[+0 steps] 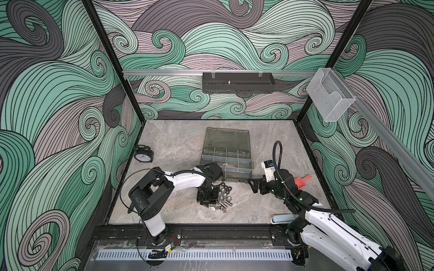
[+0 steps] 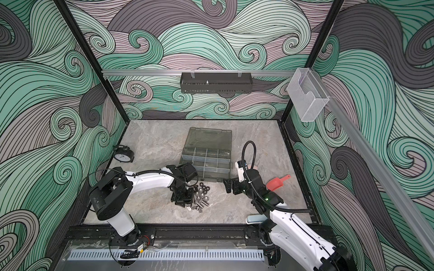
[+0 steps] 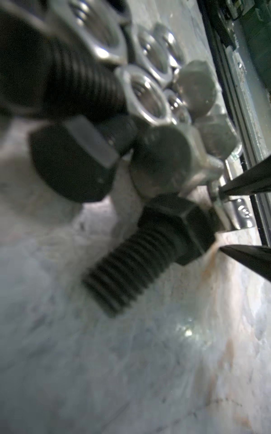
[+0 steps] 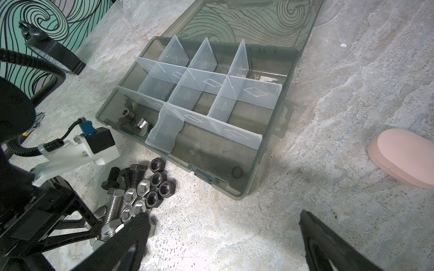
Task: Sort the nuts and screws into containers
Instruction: 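Lift the silver wing nut with the left gripper into the nearest compartment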
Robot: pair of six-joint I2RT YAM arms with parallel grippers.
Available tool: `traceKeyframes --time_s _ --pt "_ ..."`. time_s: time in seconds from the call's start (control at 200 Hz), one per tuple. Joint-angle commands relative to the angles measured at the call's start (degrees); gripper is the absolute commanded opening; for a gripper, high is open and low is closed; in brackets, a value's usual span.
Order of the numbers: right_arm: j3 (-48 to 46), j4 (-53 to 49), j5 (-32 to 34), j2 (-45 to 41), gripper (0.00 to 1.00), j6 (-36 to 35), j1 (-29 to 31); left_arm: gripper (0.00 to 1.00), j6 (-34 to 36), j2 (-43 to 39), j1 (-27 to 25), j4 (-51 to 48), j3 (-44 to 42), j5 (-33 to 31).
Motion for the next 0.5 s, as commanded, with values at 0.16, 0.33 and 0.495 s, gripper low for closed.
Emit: traceKeyframes --time_s 0.16,0.33,0.495 --pt "-0.9 -0.4 0.0 -0.7 0.99 0.0 0.2 0.20 1.7 1.5 -0.2 -0.9 0.4 -3.7" --pt "-0.8 -0.8 -0.1 -0.7 0.99 0.1 0.2 0.13 1.8 -1.1 -0.1 -1.8 0.0 -4.7" --pt "-0.8 -1.0 0.0 -0.8 0.99 0.1 0.2 0.13 3.7 -6.1 0.1 -6.4 2.8 -6.4"
